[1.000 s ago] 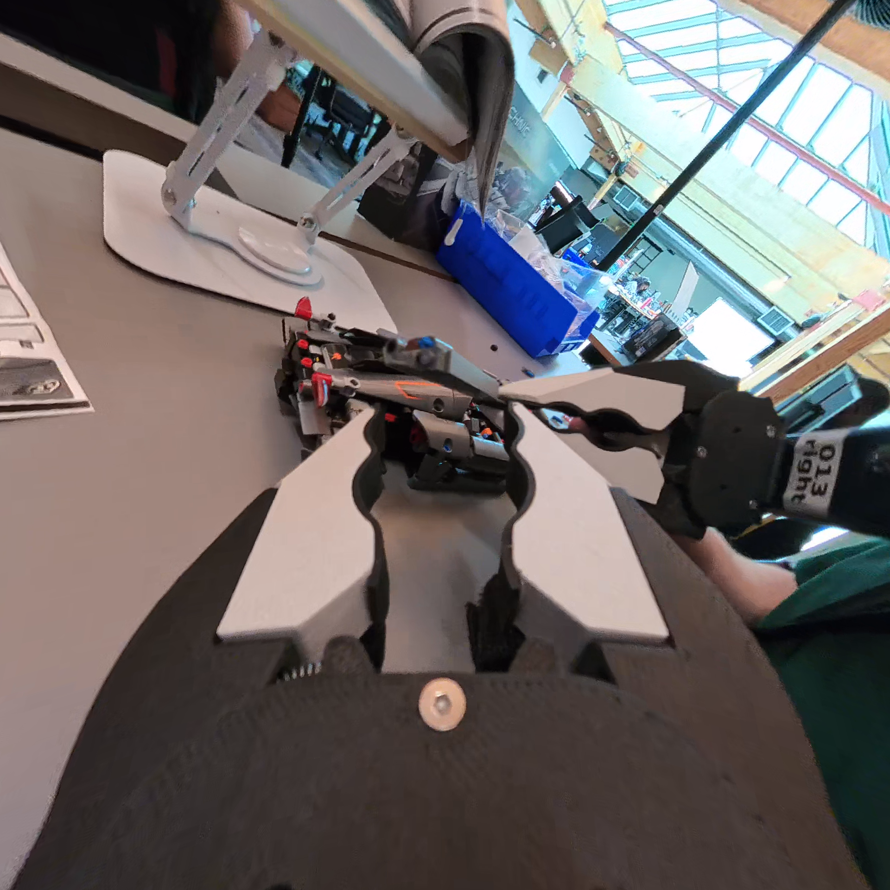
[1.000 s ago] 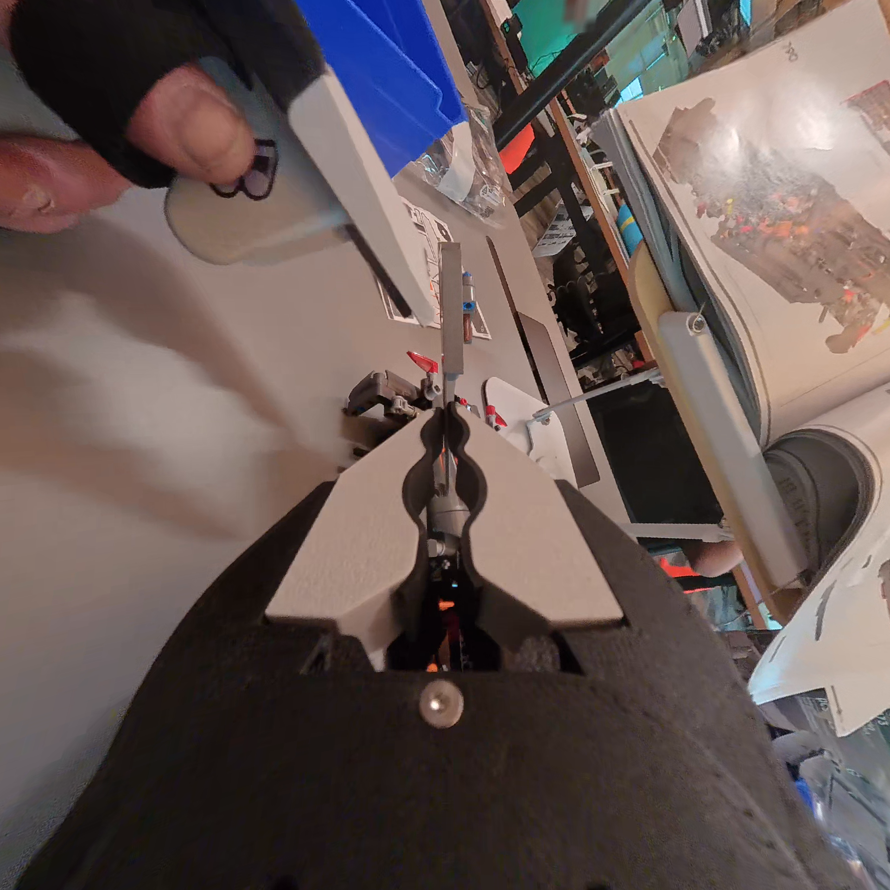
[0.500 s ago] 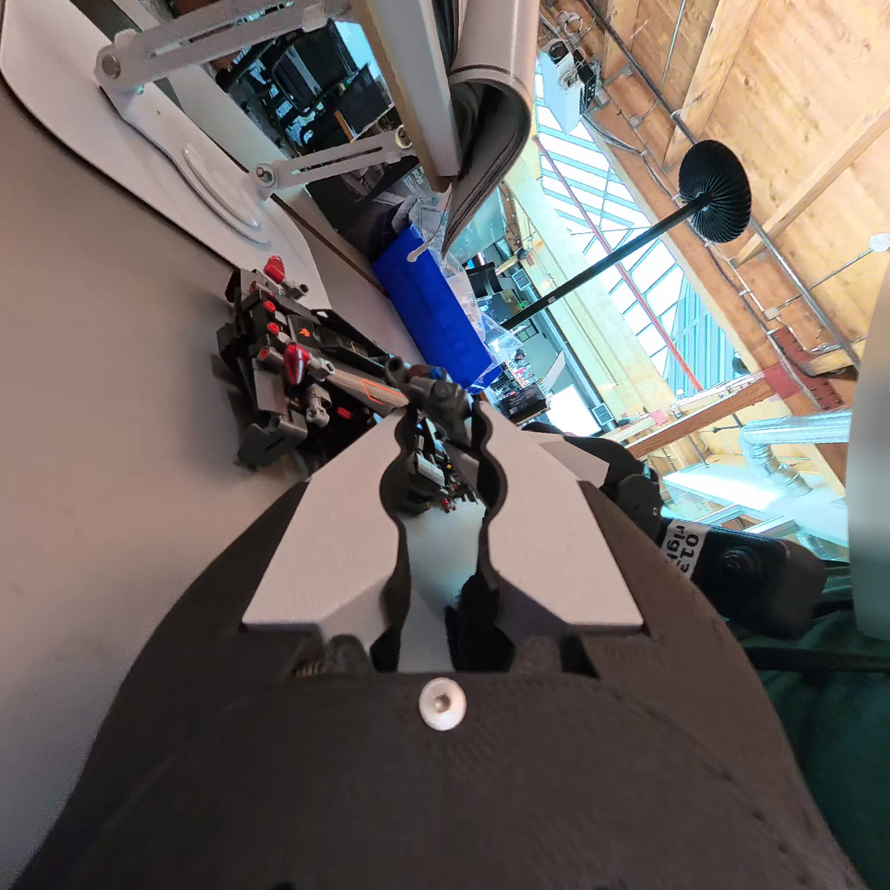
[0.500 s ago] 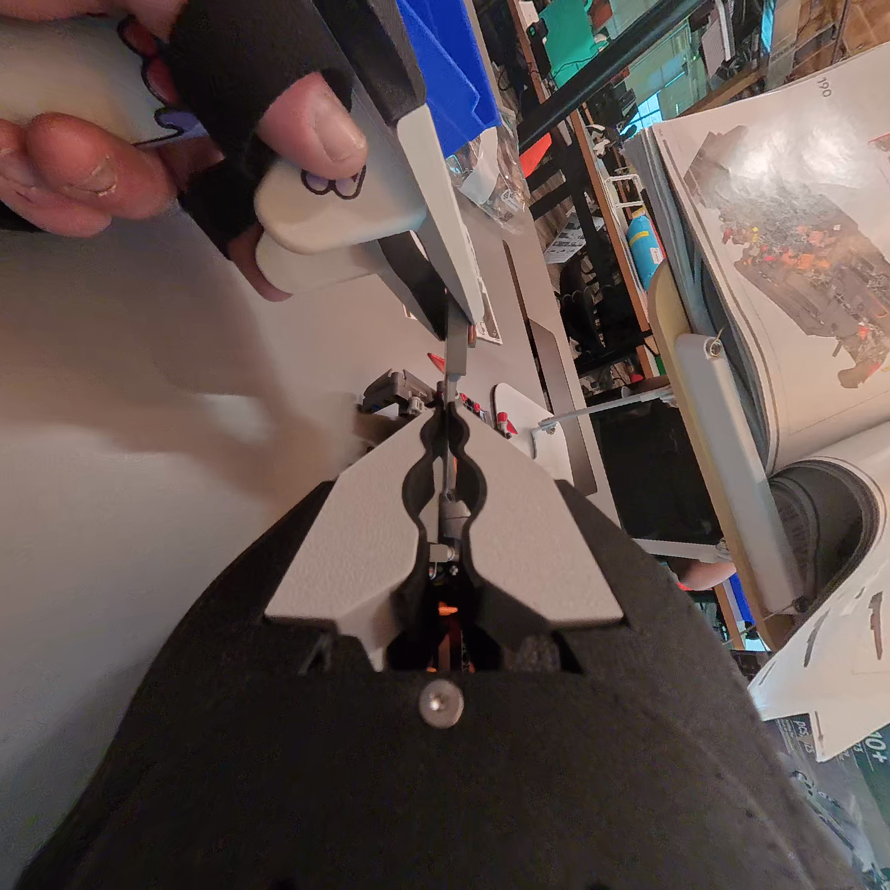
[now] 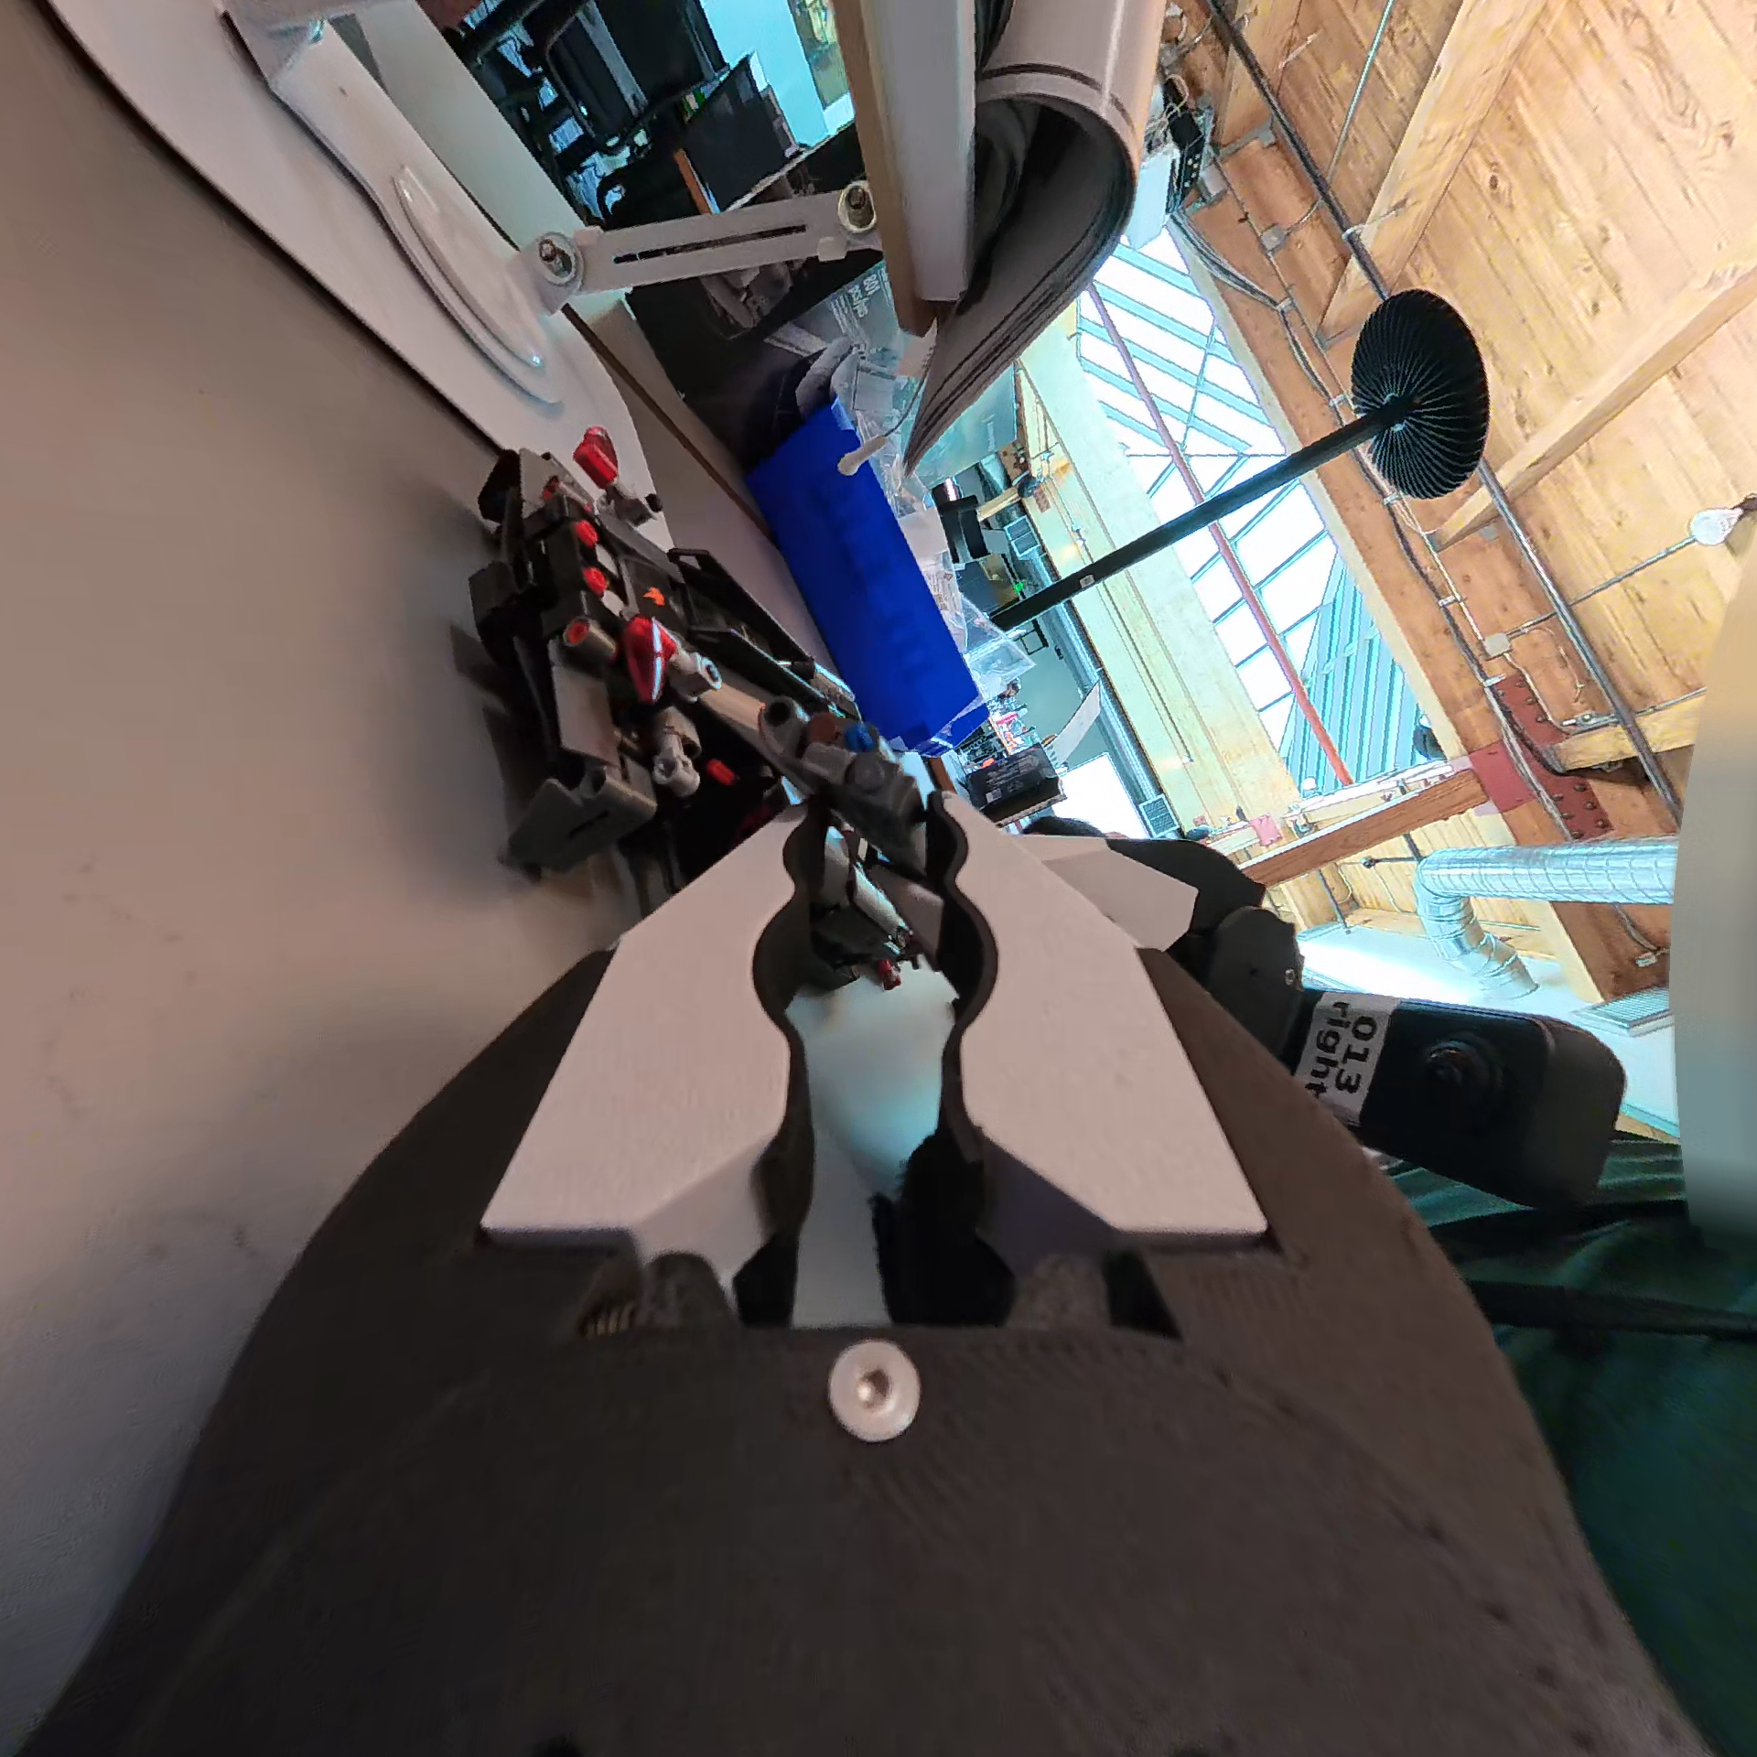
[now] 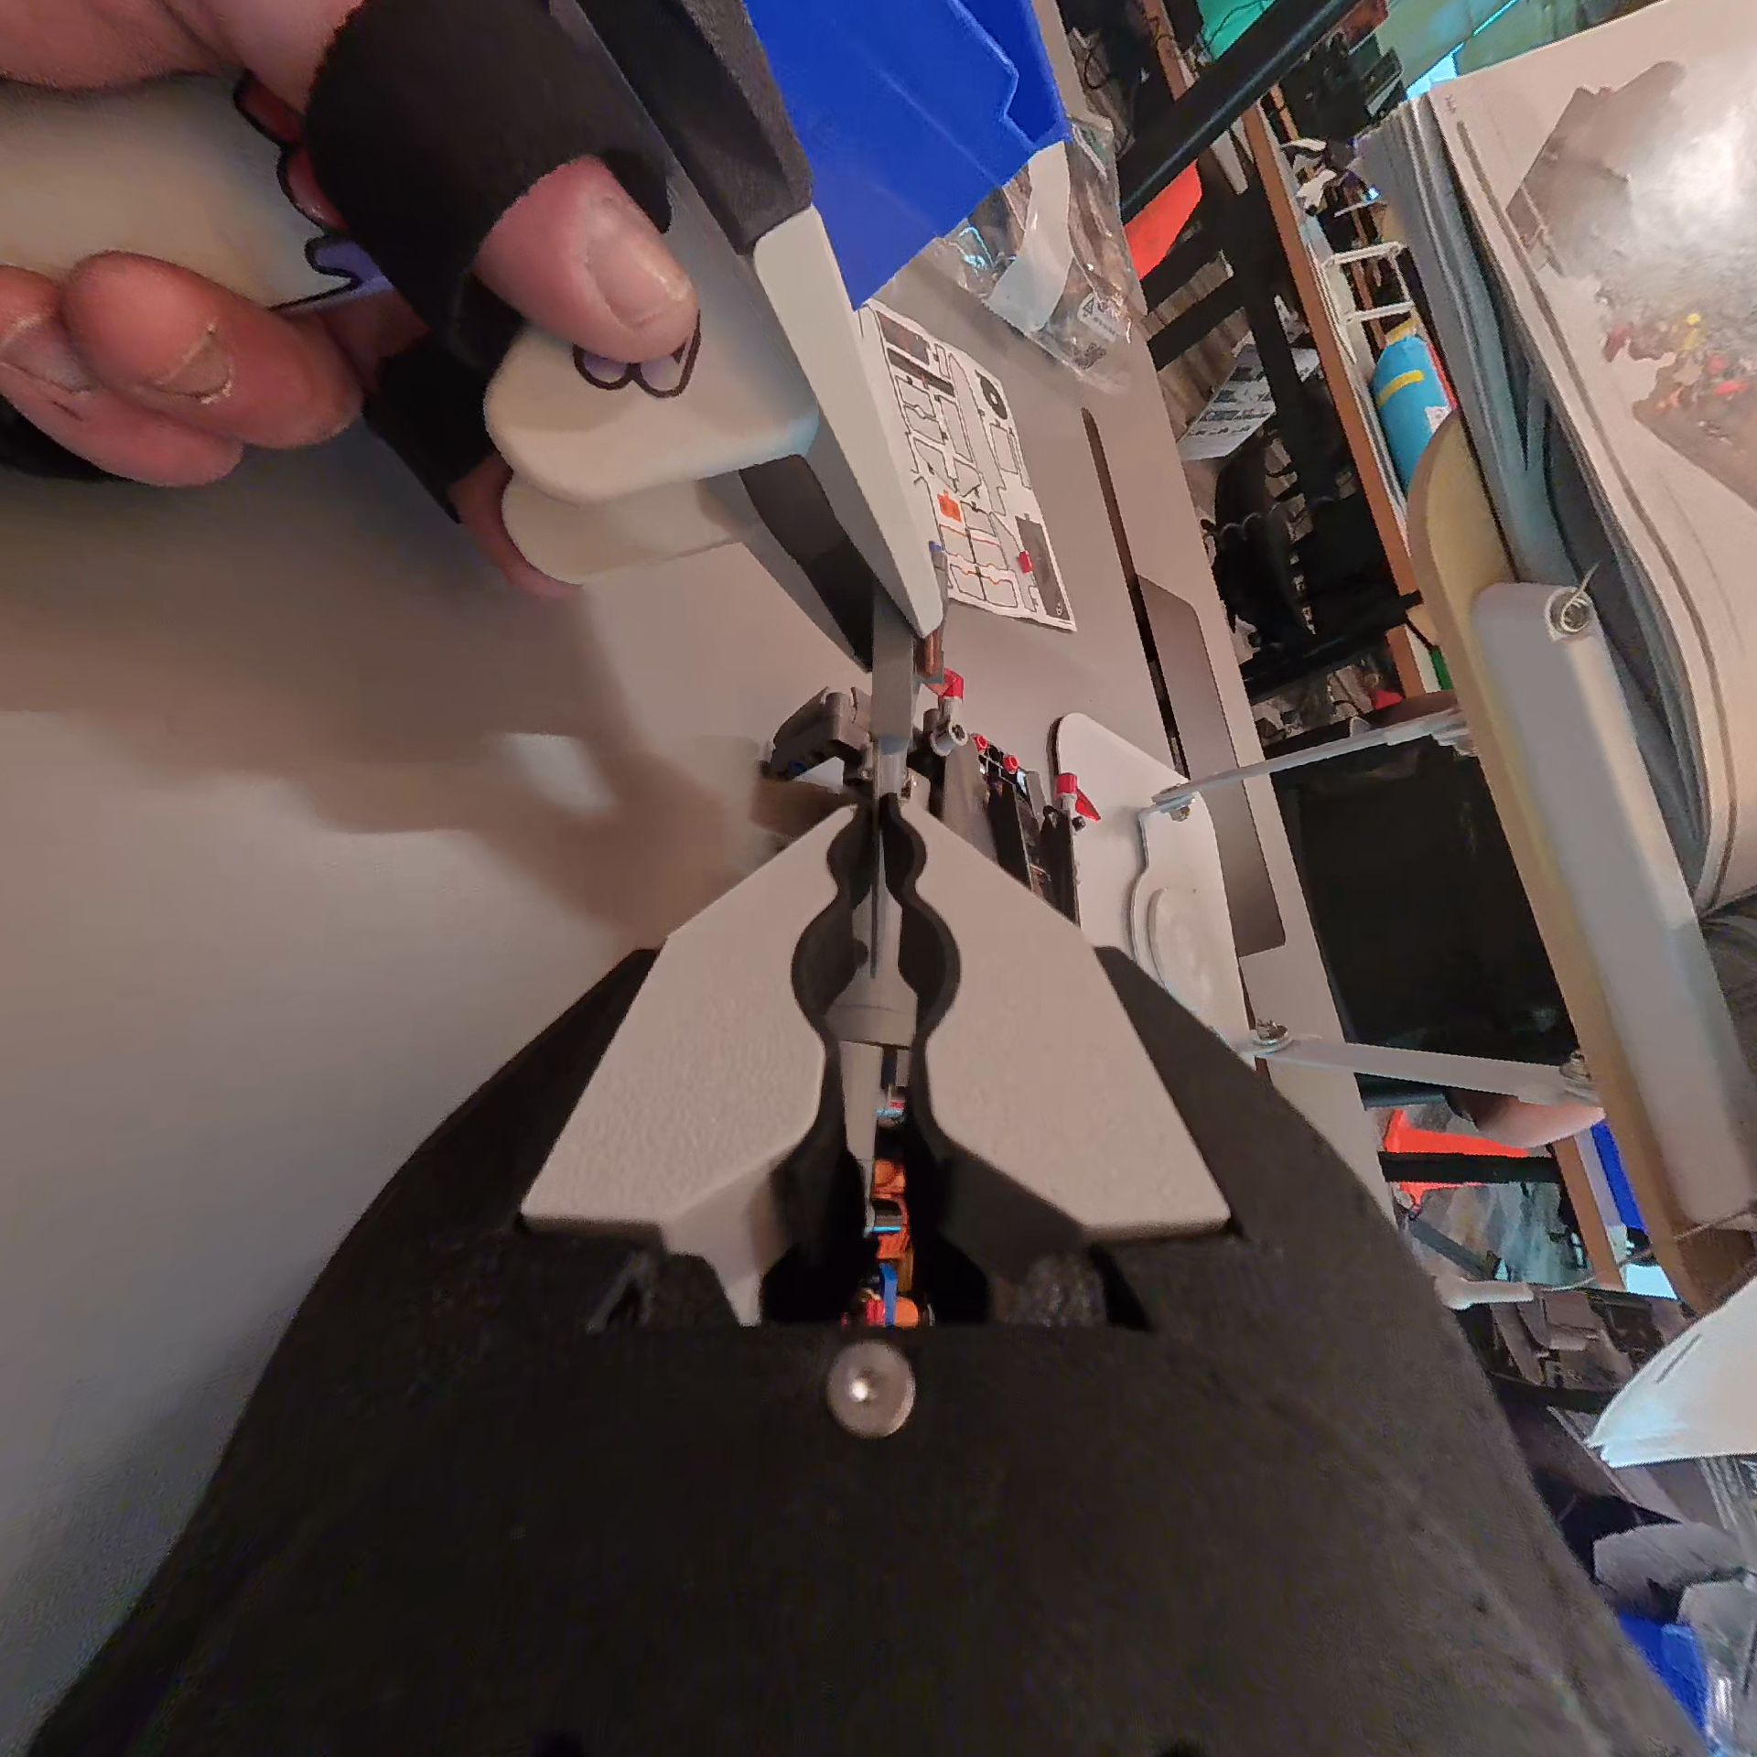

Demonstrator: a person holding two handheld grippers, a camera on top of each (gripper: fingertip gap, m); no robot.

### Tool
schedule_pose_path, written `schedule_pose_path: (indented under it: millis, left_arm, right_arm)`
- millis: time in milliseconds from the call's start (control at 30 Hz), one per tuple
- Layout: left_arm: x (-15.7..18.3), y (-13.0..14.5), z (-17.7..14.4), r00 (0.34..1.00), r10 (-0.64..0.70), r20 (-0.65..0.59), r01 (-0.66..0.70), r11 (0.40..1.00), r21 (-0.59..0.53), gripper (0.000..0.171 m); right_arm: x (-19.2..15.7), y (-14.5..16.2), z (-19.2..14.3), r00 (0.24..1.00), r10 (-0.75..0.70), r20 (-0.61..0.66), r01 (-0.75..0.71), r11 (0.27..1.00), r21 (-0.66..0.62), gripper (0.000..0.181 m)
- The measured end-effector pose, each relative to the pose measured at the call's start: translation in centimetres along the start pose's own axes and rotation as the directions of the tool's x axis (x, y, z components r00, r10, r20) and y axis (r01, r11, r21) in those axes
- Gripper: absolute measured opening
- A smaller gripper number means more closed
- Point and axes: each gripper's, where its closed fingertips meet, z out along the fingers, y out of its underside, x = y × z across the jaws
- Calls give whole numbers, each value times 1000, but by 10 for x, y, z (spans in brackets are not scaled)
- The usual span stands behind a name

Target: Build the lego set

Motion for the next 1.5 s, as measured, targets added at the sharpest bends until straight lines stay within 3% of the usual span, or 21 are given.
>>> schedule_pose_path:
  millis: [867,1300,1500]
  left_arm:
    - [7,-5,1,999,18,-51,-17,1000,21,7]
    - [5,-6,3,999,42,-24,-41,999,29,7]
    - [4,-7,1,999,41,-20,-40,998,38,7]
  right_arm:
    - [2,-8,-2,1000,27,-4,-26,999,39,7]
    - [2,-13,-7,998,56,13,-57,996,73,0]
    - [-3,-35,-18,1000,21,11,-23,985,171,0]
